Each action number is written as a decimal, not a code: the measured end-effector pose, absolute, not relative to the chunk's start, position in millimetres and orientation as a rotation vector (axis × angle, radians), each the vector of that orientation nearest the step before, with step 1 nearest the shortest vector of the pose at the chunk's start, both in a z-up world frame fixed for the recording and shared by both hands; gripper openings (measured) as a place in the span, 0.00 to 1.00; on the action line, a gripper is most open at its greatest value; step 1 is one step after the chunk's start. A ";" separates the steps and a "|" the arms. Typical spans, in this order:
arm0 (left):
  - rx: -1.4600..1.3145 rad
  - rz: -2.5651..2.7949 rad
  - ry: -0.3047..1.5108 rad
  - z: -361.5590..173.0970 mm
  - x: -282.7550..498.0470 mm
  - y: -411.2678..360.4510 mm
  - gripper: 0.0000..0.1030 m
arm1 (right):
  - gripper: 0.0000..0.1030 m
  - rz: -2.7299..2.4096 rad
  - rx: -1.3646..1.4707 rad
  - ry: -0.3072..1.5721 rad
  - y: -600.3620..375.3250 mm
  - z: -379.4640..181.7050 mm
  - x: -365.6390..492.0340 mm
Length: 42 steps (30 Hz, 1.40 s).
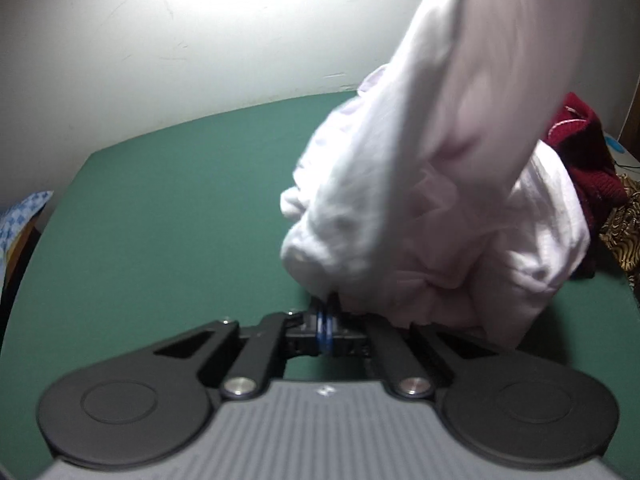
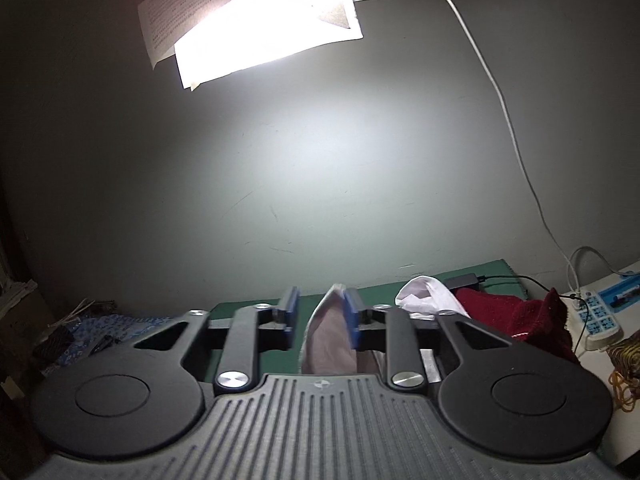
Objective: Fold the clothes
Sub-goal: 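Grasp the lifted T-shirt with the left gripper while the right gripper holds it up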
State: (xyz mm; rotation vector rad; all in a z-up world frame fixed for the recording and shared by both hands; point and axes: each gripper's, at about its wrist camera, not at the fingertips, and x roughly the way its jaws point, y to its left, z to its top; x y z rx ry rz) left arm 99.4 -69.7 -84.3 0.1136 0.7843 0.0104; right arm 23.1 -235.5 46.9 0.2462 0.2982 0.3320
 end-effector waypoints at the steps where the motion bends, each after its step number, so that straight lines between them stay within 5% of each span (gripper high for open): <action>1: 0.096 0.018 0.794 -84.7 101.1 -65.1 0.00 | 0.77 0.292 0.247 0.274 -242.4 43.3 16.4; 4: 0.044 0.041 0.821 -85.8 106.2 -51.5 0.00 | 0.77 0.215 0.163 0.284 -252.1 18.7 4.8; 10: 0.047 0.064 0.858 -93.4 98.8 -26.2 0.02 | 0.71 0.153 -0.033 0.585 -236.6 -66.2 36.2; 13: 0.073 0.031 0.850 -104.3 71.6 -19.4 0.29 | 0.54 0.114 -0.026 0.659 -234.6 -96.4 54.4; 15: 0.086 0.018 0.838 -111.5 44.5 -19.9 0.66 | 0.51 0.136 0.041 0.680 -239.0 -104.9 68.0; 17: 0.115 -0.008 0.833 -114.9 31.1 -25.8 0.70 | 0.48 0.147 0.100 0.693 -240.5 -108.1 79.9; 19: 0.154 -0.034 0.835 -118.6 20.0 -32.8 0.71 | 0.11 0.153 0.155 0.696 -242.0 -105.5 90.4; 27: 0.125 -0.071 0.814 -108.7 13.1 -31.2 0.72 | 0.10 0.379 0.273 0.231 -257.7 64.5 60.0; 31: 0.055 -0.091 0.791 -96.7 18.5 -26.3 0.79 | 0.10 0.348 0.106 0.052 -239.4 123.6 28.8; 35: 0.036 -0.128 0.734 -83.4 15.4 -29.1 0.81 | 0.10 0.551 0.299 0.047 -259.9 137.4 15.1; 42: 0.090 -0.205 0.646 -66.2 -2.8 -45.8 0.89 | 0.10 0.451 0.085 0.172 -233.0 86.5 -11.8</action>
